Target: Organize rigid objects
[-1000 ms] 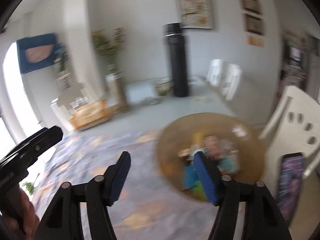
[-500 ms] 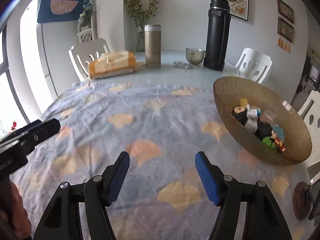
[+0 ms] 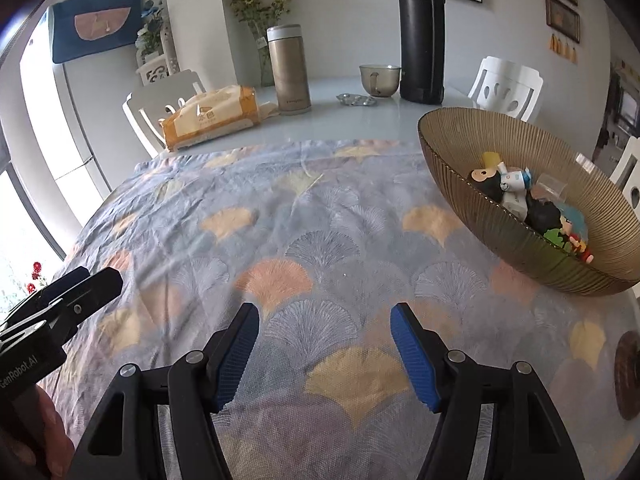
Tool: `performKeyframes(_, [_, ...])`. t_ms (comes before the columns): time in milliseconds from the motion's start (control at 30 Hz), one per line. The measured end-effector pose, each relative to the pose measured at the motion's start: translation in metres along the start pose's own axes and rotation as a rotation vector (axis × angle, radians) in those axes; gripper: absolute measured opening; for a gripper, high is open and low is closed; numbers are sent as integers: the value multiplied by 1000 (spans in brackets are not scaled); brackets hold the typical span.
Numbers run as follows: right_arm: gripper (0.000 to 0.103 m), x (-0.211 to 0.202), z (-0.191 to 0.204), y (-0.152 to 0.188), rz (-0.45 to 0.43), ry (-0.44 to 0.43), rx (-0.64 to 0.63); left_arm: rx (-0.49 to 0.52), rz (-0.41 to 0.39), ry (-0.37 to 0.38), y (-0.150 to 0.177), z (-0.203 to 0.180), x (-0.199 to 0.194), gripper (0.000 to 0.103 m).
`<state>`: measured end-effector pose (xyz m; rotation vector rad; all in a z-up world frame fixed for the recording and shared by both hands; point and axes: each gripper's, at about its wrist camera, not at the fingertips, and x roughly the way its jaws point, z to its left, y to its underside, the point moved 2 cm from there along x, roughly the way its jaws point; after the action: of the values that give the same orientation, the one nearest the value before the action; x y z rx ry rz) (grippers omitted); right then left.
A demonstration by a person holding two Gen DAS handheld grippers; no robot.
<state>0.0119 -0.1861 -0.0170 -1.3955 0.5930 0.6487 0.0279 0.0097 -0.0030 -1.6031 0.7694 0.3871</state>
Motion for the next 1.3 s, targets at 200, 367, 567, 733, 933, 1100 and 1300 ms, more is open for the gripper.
performKeyframes(200, [67, 1, 0, 0, 6, 0, -2, -10, 2, -5, 0, 2, 0, 77])
performKeyframes(367, [67, 2, 0, 0, 7, 4, 3, -5, -1, -10, 0, 2, -1, 77])
performKeyframes(567, [67, 3, -2, 0, 6, 3, 11, 38, -31, -41, 0, -5, -4, 85])
performKeyframes(733, [68, 4, -4, 0, 12, -3, 28, 59, -32, -56, 0, -8, -5, 86])
performKeyframes(933, [68, 6, -9, 0, 24, -13, 57, 52, -25, -70, 0, -7, -3, 87])
performKeyframes(1100, [68, 8, -10, 0, 33, -14, 59, 89, -5, -81, 1, -11, 1, 87])
performKeyframes(1300, [68, 8, -9, 1, 33, -11, 60, 114, -6, -121, 2, -14, 1, 92])
